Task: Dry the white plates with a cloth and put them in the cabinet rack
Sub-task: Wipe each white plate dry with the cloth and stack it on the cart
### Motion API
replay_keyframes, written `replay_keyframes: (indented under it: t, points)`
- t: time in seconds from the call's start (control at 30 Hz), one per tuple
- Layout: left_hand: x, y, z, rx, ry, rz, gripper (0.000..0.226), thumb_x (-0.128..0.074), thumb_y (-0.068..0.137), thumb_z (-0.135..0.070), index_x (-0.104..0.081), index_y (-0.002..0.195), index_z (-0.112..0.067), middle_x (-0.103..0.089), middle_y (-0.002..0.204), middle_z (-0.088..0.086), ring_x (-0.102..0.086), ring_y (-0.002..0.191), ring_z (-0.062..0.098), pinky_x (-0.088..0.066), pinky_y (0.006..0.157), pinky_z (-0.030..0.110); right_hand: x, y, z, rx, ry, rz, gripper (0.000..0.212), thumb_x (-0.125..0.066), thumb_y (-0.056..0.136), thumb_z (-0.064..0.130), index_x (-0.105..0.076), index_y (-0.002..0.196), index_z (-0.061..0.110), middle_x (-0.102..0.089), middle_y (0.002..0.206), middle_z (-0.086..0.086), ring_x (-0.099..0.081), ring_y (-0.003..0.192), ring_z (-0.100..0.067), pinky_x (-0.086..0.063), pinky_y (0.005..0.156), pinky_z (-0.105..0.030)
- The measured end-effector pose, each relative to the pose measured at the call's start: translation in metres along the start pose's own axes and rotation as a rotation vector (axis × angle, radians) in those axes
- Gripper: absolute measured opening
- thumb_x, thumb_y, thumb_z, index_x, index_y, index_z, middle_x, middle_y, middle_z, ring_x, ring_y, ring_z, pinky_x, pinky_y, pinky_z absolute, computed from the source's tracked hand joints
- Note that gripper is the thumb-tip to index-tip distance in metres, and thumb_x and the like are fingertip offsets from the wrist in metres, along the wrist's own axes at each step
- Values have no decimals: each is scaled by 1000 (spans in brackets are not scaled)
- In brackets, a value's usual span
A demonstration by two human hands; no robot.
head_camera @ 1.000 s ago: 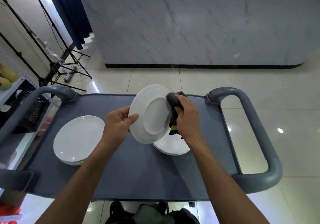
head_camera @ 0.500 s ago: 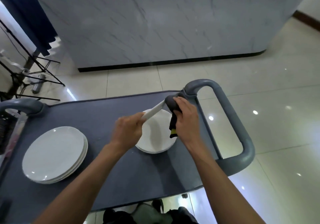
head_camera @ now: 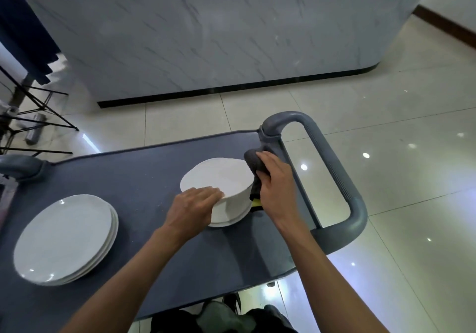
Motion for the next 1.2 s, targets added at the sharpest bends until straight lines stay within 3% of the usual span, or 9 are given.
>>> replay_keyframes:
  t: [0.17, 0.43, 0.93, 1.1, 1.2]
  points:
    - [-16, -19, -1, -35, -74, 89, 29, -73, 73, 1, -74, 98, -14, -73, 106, 0, -70, 100, 24, -56, 69, 33, -12, -10, 1, 0, -19, 56, 40, -55, 99, 7, -57, 138, 14, -55, 142, -3, -46, 126, -23, -39, 109, -34]
    - [-28, -34, 5, -5, -181, 190, 23, -75, 79, 1, -72, 101, -5, -70, 112, 12, -66, 104, 35, -55, 89, 43, -40, -27, -1, 1, -46, 163, 41, -57, 97, 7, -57, 138, 15, -54, 143, -2, -47, 125, -23, -39, 110, -37]
    - [-52, -48, 12, 52, -176, 293, 32, -79, 79, -14, -72, 111, -16, -65, 114, 7, -60, 106, 31, -53, 83, 42, -52, -41, 1, 33, -97, 183, 42, -61, 93, 2, -61, 134, 13, -58, 139, -3, -51, 120, -28, -41, 106, -38]
    - [-42, -49, 17, 109, -190, 231, 26, -78, 83, -27, -74, 106, -16, -68, 108, 3, -63, 101, 29, -52, 80, 42, -57, -41, 10, 55, -95, 179, 43, -61, 92, 0, -62, 133, 11, -59, 138, -3, -52, 120, -27, -41, 107, -35]
    - [-30, -52, 27, 154, -169, 176, 21, -77, 85, -24, -75, 103, -14, -71, 104, 3, -65, 97, 28, -52, 78, 41, -64, -37, 21, 67, -81, 179, 43, -62, 89, -3, -63, 131, 10, -60, 136, -4, -52, 119, -29, -41, 106, -37]
Point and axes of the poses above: each hand's wrist, its own y-axis towards the middle knuckle, its own x-axis out of the back of the hand, z = x × y, the point moved 7 cm from there along y, towards the middle knuckle
